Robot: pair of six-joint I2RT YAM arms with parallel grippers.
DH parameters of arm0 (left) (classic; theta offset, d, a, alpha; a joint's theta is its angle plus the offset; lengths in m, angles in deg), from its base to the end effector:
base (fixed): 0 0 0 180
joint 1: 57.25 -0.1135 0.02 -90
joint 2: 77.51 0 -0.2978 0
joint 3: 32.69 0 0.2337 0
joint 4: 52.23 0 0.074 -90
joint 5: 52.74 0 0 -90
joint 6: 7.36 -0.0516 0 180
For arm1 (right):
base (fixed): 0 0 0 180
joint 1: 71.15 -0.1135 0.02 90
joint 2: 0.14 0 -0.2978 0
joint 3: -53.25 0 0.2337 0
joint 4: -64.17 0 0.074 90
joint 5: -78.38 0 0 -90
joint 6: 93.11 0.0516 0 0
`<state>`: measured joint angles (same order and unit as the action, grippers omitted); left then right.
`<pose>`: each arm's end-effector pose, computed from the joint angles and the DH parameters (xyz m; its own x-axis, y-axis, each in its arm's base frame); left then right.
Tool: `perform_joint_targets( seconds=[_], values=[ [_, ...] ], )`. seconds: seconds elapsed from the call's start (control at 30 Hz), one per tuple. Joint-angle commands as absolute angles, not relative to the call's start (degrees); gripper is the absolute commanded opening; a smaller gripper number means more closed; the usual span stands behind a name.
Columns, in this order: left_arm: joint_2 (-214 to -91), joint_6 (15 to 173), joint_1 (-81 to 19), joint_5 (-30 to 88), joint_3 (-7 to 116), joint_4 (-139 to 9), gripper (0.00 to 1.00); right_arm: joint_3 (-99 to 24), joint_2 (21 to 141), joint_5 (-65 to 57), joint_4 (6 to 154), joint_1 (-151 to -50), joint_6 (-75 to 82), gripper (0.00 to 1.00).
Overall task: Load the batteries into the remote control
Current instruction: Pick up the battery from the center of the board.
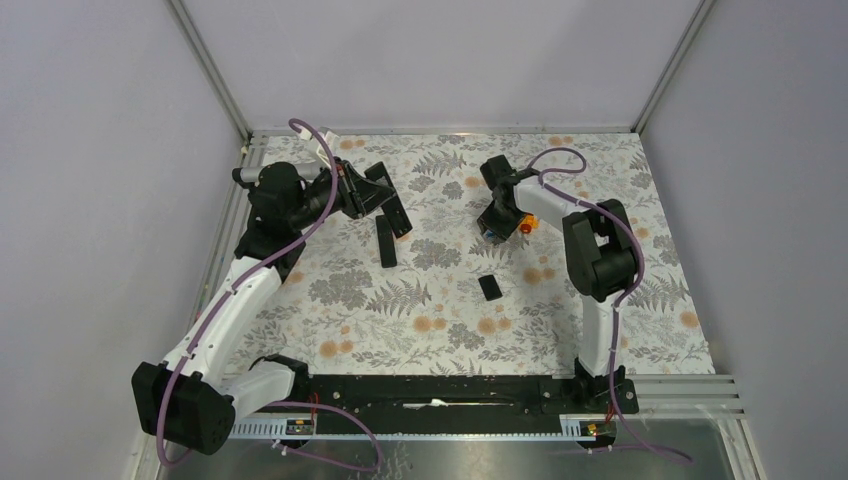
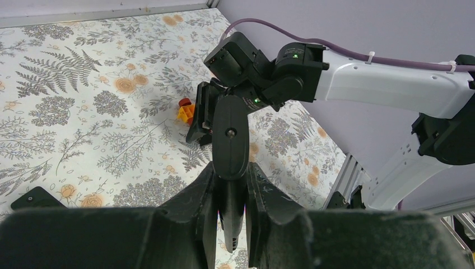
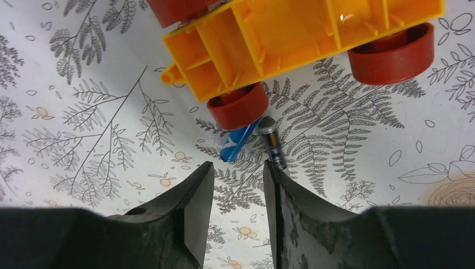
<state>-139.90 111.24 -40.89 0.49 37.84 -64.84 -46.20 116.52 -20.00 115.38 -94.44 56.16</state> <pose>0.2104 -0.0939 0.4015 -0.4478 -0.2682 -0.8530 0.6651 0.5377 -0.5182 0.3914 0.1603 0.1942 -0.7304 0.6115 -0.3044 0.5595 0.7912 0.2469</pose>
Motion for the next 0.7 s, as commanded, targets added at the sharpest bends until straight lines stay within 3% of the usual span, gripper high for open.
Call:
perform_joint_targets(
  seconds=[0.0,0.17,0.47,0.67],
  values=[
    [-139.64,111.64,-41.43,0.02,37.96,-61.0,0.0,-48.3,117.98,-23.56,117.09,-94.28,58.34,0.48],
    [-139.82,111.63,-41.65,-0.05,38.08,-61.28,0.0,-48.63,118.5,-25.73,117.14,-94.24,60.09,0.49],
    [-139.4,111.79,-41.87,-0.09,37.82,-61.23,0.0,-50.66,120.72,-29.54,121.01,-94.0,61.74,0.42],
    [-139.17,111.82,-41.96,-0.16,37.65,-61.38,0.0,-50.73,121.49,-29.71,121.01,-94.02,61.05,0.27]
  ],
)
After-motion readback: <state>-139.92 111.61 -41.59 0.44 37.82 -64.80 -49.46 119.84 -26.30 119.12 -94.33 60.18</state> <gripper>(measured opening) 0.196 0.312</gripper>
